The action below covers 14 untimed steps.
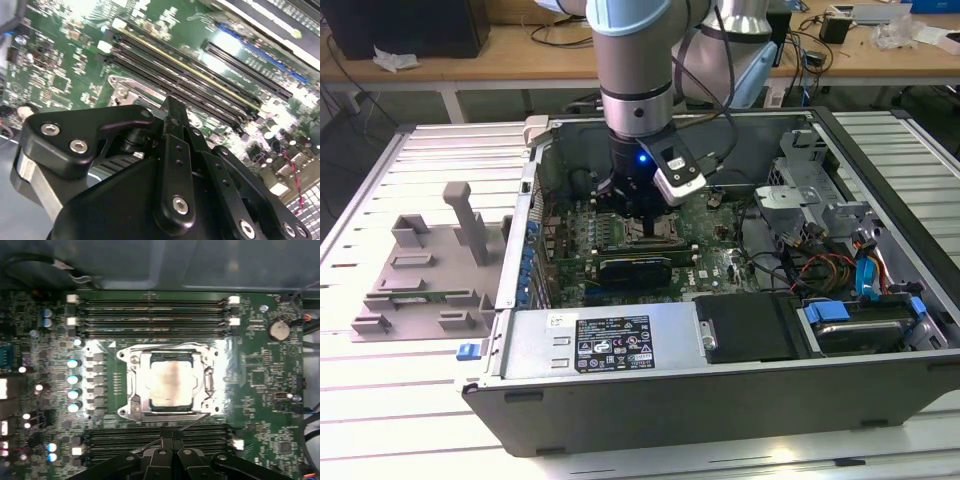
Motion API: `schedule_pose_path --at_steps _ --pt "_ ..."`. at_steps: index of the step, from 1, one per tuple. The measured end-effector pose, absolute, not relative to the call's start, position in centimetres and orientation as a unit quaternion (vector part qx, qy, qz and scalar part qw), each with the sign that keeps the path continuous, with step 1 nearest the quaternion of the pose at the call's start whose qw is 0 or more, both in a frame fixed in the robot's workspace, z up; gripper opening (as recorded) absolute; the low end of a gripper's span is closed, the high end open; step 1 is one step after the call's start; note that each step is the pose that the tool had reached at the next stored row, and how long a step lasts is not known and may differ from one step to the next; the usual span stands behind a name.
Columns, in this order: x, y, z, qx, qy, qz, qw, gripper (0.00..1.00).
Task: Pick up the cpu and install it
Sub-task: 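Install the second cpu locking lever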
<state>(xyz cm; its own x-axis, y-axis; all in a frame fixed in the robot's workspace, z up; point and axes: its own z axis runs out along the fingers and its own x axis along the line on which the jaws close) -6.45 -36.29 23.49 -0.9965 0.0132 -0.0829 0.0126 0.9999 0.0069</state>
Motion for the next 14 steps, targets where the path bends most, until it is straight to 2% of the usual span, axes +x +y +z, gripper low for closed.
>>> schedule_pose_path --at_steps 9,14 --pt "-6.69 -36.31 23.37 0.006 0.999 0.003 0.041 0.11" --pt "-6.69 -36.34 22.82 0.006 0.999 0.003 0.033 0.11"
